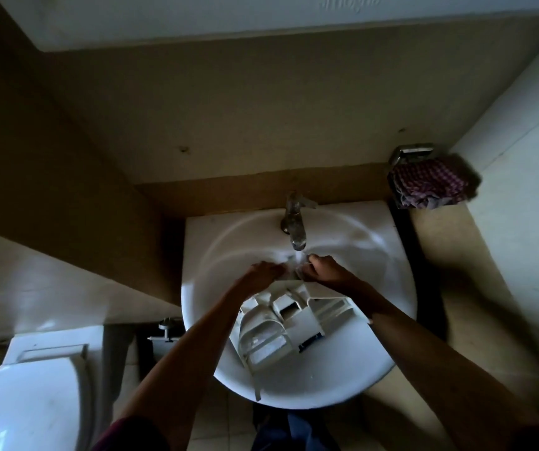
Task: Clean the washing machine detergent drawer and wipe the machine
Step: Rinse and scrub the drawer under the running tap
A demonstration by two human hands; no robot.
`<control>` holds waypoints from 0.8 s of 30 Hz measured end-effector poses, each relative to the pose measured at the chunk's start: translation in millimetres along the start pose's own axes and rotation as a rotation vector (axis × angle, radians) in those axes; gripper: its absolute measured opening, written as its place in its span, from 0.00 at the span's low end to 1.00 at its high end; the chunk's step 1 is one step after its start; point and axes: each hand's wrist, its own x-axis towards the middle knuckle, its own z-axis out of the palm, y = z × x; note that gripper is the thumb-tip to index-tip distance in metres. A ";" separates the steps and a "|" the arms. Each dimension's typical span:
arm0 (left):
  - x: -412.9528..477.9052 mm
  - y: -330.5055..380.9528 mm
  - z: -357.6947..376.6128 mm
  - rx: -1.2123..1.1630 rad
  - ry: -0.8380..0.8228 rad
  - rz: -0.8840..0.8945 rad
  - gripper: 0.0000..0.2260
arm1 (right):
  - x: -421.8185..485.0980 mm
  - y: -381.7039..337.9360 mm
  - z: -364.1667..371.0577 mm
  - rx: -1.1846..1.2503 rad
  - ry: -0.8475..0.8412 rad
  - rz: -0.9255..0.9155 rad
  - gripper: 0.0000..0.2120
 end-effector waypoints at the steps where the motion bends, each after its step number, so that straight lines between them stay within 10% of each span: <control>1: -0.8 1.3 -2.0 0.022 -0.019 0.012 0.20 | 0.8 -2.2 2.2 -0.035 0.023 0.003 0.16; 10: -3.9 -7.8 -11.9 0.081 -0.042 0.026 0.17 | -4.6 0.1 9.2 0.196 0.158 -0.104 0.07; 17: 0.5 -1.9 -11.9 0.071 -0.049 0.085 0.19 | -10.1 -19.1 -11.0 0.364 -0.147 0.211 0.18; 24: 8.9 1.9 -13.6 0.102 -0.083 0.085 0.20 | -11.5 -8.2 -2.7 0.601 -0.047 0.284 0.11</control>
